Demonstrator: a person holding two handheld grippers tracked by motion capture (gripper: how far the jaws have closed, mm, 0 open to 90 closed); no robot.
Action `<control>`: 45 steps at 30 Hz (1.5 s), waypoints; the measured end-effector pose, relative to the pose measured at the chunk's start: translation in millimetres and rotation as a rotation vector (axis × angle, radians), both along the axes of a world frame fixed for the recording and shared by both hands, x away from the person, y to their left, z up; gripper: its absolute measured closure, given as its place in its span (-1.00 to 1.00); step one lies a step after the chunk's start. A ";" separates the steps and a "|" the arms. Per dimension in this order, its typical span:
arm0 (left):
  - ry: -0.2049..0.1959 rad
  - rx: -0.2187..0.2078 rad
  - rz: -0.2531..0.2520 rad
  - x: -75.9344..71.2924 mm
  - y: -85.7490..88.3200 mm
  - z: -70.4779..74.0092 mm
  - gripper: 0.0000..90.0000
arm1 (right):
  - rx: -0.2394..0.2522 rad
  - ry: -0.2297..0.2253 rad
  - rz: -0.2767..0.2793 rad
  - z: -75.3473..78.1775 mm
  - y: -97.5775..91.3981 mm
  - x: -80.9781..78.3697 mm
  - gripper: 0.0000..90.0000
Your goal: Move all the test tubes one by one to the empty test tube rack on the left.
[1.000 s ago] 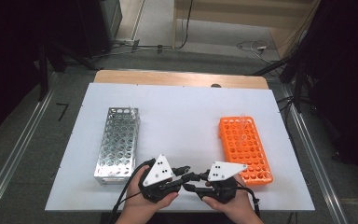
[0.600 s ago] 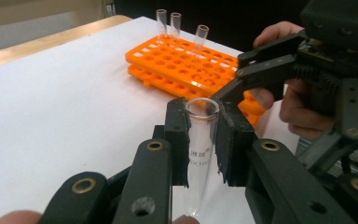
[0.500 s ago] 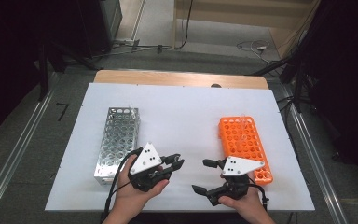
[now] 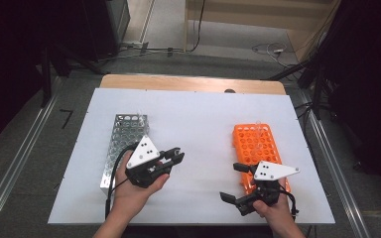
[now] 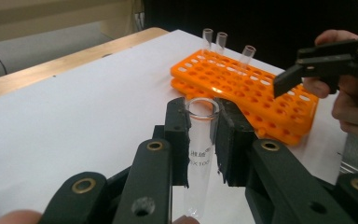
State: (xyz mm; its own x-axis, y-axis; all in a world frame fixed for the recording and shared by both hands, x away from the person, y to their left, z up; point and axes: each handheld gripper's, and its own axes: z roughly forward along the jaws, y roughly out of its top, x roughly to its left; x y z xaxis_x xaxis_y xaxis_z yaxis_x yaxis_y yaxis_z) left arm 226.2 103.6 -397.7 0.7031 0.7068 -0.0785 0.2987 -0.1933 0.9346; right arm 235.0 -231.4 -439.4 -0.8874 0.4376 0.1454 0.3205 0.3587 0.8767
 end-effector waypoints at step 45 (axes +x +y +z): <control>-0.035 -0.041 0.396 92.8 94.1 -2.0 0.70 | -0.015 -0.028 -0.153 -1.1 -45.2 13.5 -1.00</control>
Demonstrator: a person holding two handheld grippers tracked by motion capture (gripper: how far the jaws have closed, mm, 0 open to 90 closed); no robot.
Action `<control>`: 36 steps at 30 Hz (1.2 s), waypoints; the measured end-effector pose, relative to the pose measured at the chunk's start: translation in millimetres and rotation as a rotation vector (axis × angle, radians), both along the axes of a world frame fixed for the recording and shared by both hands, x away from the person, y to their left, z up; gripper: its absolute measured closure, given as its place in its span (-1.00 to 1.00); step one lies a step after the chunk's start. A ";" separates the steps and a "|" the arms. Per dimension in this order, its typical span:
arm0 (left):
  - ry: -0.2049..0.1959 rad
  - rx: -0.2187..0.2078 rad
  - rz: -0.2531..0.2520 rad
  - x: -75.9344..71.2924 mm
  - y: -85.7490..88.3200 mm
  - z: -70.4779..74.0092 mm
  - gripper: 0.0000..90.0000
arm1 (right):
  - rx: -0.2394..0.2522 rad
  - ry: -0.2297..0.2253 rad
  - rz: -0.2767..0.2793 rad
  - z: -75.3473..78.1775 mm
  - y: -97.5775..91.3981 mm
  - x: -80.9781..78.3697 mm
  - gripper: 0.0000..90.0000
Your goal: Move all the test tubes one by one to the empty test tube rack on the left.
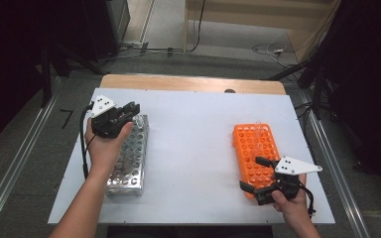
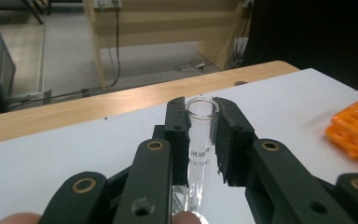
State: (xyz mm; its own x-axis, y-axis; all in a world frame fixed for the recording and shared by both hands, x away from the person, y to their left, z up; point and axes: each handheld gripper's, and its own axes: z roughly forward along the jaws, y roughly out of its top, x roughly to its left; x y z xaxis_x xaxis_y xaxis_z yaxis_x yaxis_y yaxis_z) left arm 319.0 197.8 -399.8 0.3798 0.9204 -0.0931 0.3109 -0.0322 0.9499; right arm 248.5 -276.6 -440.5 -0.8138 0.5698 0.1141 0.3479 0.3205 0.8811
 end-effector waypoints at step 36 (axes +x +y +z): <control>0.162 0.141 0.047 14.9 -16.4 -28.7 0.69 | -0.003 -0.005 -0.024 -1.0 -2.8 1.3 -1.00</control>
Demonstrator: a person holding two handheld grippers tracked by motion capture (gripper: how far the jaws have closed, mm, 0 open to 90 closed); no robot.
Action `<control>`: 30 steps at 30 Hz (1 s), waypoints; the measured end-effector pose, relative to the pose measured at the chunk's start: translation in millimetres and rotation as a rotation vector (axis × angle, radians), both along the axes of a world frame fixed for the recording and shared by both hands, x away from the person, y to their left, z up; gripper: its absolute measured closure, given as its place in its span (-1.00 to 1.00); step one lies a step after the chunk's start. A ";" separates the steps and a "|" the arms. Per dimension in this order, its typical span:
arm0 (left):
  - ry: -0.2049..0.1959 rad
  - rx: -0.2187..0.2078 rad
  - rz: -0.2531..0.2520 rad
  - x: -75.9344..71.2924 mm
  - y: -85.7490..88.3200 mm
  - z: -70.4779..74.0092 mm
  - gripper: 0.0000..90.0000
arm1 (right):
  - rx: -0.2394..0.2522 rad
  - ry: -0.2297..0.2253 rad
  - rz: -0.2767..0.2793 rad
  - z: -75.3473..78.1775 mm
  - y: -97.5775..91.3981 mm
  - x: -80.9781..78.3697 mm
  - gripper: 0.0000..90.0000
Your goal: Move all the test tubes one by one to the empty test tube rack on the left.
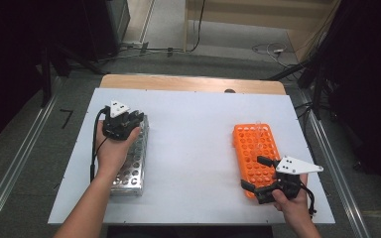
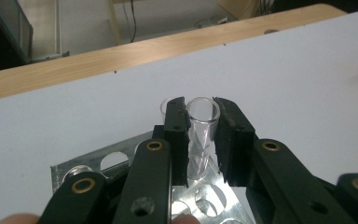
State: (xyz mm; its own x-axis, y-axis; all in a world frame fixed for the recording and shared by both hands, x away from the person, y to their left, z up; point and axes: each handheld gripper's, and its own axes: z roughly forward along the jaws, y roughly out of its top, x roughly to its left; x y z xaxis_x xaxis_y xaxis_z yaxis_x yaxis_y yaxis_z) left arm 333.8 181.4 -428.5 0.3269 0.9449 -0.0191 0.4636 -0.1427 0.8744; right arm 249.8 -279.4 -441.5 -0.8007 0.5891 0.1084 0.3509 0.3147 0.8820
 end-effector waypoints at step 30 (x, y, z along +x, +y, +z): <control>-0.060 -0.151 -0.170 -54.3 -15.4 26.4 -0.79 | 0.012 -0.005 -0.039 3.1 -9.6 5.0 -1.00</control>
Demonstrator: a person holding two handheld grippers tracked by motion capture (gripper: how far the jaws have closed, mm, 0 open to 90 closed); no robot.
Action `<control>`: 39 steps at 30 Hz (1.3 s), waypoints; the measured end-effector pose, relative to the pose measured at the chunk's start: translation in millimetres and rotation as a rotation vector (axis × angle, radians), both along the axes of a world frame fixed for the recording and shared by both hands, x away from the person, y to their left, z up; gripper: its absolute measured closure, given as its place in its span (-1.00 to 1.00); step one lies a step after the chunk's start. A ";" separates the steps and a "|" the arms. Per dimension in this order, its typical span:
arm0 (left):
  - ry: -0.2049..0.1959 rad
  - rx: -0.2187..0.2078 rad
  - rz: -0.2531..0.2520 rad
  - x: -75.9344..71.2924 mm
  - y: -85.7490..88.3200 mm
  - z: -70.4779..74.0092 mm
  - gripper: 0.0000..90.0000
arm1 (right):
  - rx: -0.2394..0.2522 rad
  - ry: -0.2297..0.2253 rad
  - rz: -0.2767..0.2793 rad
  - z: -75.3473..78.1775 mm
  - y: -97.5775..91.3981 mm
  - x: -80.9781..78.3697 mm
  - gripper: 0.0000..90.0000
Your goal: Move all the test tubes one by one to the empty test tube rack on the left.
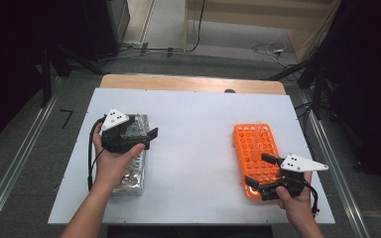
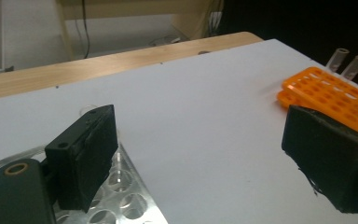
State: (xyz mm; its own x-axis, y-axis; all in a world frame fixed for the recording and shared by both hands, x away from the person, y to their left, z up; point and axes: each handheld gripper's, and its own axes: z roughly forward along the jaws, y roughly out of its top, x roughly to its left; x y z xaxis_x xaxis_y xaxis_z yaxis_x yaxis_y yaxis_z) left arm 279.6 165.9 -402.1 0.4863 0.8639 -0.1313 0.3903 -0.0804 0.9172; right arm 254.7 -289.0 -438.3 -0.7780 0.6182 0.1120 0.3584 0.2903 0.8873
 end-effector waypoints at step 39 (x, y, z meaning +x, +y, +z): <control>-0.024 -0.046 -0.127 -66.1 -21.3 -15.8 -1.00 | -0.137 0.135 -0.227 -18.6 -2.2 59.5 -0.02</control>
